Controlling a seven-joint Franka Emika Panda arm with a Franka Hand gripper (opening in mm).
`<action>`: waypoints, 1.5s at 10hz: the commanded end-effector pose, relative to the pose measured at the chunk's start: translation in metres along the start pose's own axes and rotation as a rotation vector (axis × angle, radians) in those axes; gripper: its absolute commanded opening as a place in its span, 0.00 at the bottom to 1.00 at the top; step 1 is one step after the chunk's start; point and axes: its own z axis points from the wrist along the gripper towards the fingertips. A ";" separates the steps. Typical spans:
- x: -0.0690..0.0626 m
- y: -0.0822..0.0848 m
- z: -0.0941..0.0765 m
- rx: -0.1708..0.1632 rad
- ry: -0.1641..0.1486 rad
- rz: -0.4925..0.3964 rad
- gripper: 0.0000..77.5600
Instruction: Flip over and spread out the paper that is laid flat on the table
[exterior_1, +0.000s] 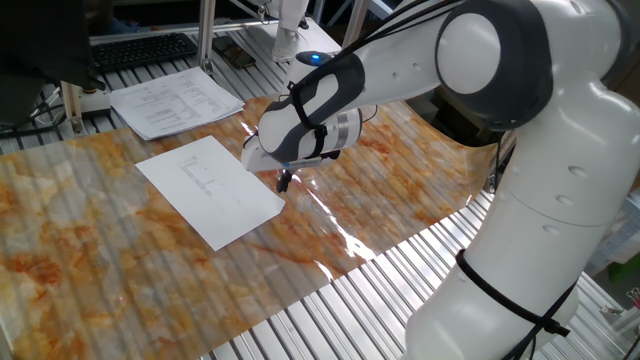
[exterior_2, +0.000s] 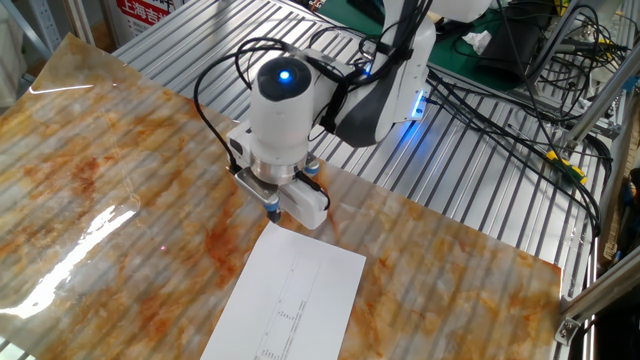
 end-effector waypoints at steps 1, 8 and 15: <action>0.000 0.000 0.003 0.001 0.002 -0.003 1.00; 0.000 0.000 0.003 0.001 0.002 -0.003 1.00; 0.012 -0.009 0.056 -0.048 -0.033 0.011 1.00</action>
